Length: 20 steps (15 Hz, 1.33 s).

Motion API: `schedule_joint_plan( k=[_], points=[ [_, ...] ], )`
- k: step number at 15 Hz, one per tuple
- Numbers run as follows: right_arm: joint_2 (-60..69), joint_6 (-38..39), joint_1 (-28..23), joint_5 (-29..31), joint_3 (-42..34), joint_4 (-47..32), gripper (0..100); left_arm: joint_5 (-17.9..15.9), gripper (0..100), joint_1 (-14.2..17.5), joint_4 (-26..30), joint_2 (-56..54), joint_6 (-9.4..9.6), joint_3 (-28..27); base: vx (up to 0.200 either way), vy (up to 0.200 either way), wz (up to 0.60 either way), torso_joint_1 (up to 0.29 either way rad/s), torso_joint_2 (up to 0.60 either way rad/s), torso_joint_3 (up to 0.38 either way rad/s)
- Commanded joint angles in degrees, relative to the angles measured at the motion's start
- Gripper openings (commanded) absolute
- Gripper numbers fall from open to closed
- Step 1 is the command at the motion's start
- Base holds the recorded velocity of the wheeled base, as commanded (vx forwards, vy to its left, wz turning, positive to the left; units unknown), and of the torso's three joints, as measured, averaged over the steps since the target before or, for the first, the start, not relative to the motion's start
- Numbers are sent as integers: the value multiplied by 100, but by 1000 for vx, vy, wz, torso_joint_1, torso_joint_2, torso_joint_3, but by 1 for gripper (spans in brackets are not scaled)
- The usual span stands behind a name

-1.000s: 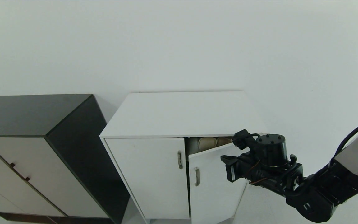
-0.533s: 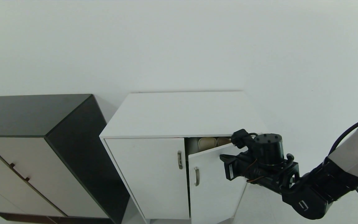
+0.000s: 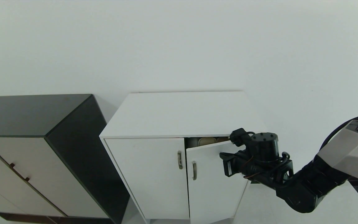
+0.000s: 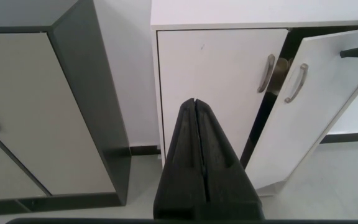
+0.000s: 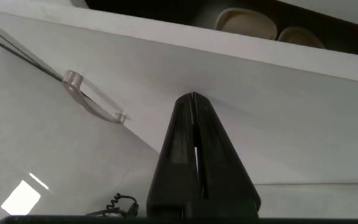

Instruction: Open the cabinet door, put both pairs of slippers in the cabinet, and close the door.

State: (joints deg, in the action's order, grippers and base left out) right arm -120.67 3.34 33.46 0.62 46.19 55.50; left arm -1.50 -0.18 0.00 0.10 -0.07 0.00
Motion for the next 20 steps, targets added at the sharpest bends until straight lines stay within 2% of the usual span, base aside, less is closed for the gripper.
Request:
schedule_joint_plan(
  k=[1, 10, 20],
  points=[
    [-176, 0, -59, 8, 110, 4, 0, 1, 0, 1, 0, 8, -1, 0, 0, 0, 0, 0, 0, 0],
    [-545, 9, -358, -1, 382, 4, 0, 1, 0, 1, 0, 8, -10, 0, 0, 0, 0, 0, 0, 0],
    [-642, 9, -411, -1, 426, 4, 0, 1, 0, 1, 0, 8, -19, 0, 0, 0, 0, 0, 0, 0]
  ],
)
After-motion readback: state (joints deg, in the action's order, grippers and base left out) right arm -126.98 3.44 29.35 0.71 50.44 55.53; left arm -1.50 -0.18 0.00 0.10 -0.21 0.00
